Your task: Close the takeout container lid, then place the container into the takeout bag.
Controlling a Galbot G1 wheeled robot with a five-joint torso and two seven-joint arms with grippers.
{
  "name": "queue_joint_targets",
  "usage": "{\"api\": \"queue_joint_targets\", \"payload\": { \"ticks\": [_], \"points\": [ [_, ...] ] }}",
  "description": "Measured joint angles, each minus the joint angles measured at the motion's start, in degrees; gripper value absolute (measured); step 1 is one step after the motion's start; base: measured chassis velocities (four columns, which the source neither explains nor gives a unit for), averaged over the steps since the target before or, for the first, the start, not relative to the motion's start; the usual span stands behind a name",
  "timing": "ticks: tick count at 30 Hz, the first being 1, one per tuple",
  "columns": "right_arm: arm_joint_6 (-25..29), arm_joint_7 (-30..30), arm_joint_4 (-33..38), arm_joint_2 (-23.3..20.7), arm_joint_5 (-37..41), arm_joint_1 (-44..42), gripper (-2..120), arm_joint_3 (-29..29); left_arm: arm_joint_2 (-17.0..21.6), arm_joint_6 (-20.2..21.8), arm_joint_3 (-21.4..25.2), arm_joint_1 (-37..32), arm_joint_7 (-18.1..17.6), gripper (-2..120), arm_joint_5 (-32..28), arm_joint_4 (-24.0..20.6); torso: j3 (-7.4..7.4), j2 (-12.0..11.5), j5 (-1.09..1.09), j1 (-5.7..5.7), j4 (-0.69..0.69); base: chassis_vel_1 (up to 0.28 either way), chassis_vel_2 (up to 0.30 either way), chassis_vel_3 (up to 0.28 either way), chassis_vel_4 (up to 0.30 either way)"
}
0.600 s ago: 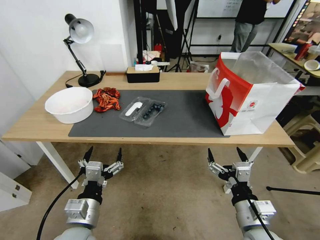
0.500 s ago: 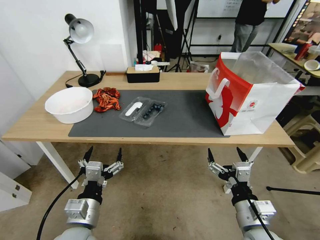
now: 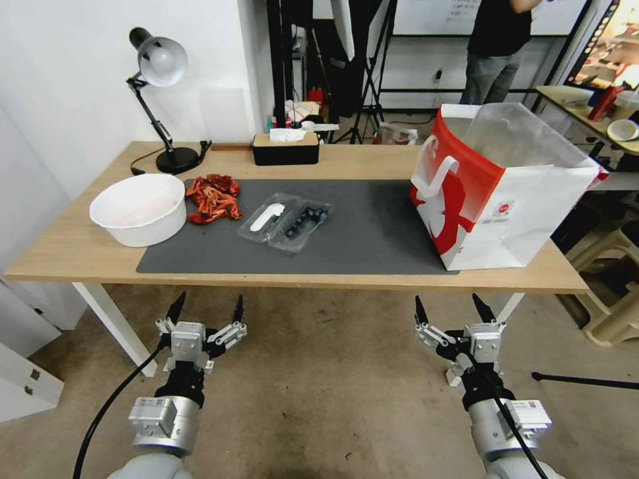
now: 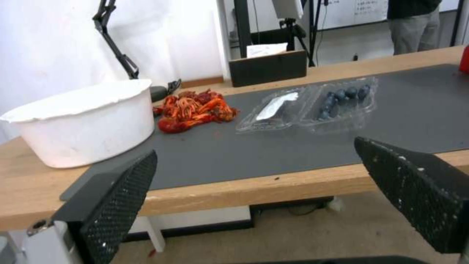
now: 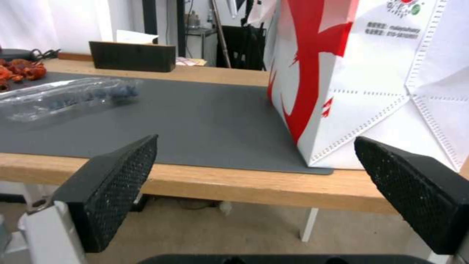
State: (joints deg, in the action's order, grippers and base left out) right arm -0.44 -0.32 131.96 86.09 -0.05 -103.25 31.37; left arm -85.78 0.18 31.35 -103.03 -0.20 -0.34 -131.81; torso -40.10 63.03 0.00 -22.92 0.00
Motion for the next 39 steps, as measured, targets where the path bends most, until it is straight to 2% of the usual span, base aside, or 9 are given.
{"api": "queue_joint_targets", "payload": {
  "ticks": [2, 5, 6, 8, 9, 10, 13, 17, 39],
  "points": [
    [-1.52, -1.25, 0.72, 0.62, -0.47, -0.49, 100, -0.50, 0.50, 0.64, -0.47, 0.28, -0.79, 100, -0.87, -0.19, 0.00, 0.00, 0.00, 0.00, 0.03, 0.000, 0.000, 0.000, 0.000],
    [-7.84, -6.87, 3.87, 3.53, -2.57, -2.72, 100, -3.30, 3.63, 4.73, -3.81, 2.42, -5.73, 100, -6.44, -1.83, 0.00, 0.00, -0.03, 0.00, -0.02, 0.000, 0.000, 0.000, 0.000],
    [-7.84, -6.87, 3.87, 3.53, -2.57, -2.72, 100, -3.30, 3.63, 4.73, -3.81, 2.42, -5.73, 100, -6.44, -1.83, 0.00, 0.00, -0.03, 0.00, -0.02, 0.000, 0.000, 0.000, 0.000],
    [-8.42, -7.81, 4.01, 4.28, -2.81, -3.02, 100, -3.54, 5.68, 7.44, -6.03, 3.75, -9.01, 100, -10.14, -2.89, 0.00, 0.00, 0.00, 0.00, -0.02, 0.000, 0.000, 0.000, 0.000],
    [-8.56, -8.04, 4.07, 4.49, -2.82, -3.07, 100, -3.55, 7.61, 10.03, -8.14, 5.02, -12.12, 100, -13.66, -3.91, 0.00, 0.00, 0.00, 0.00, -0.01, 0.000, 0.000, 0.000, 0.000],
    [-8.56, -8.04, 4.07, 4.49, -2.82, -3.07, 100, -3.55, 7.61, 10.03, -8.14, 5.02, -12.12, 100, -13.66, -3.91, 0.00, 0.00, 0.00, 0.00, -0.01, 0.000, 0.000, 0.000, 0.000],
    [-8.61, -8.04, 4.35, 4.57, -2.78, -2.90, 100, -3.36, 11.12, 14.57, -11.81, 7.22, -17.48, 100, -19.93, -5.70, 0.00, 0.00, 0.00, 0.00, -0.02, 0.000, 0.000, 0.000, 0.000],
    [-8.62, -7.82, 4.53, 4.59, -2.66, -2.83, 100, -3.00, 11.95, 15.88, -12.91, 7.48, -18.75, 100, -21.62, -6.10, 0.00, 0.00, 0.00, 0.00, 0.00, 0.000, 0.000, 0.000, 0.000],
    [-8.36, -6.97, 4.09, 4.81, -2.55, -2.09, 100, -2.06, 11.98, 16.07, -12.19, 6.10, -18.80, 100, -21.11, -6.07, 0.00, 0.00, 0.00, 0.00, 0.00, 0.000, 0.000, 0.000, 0.000]
  ]
}}
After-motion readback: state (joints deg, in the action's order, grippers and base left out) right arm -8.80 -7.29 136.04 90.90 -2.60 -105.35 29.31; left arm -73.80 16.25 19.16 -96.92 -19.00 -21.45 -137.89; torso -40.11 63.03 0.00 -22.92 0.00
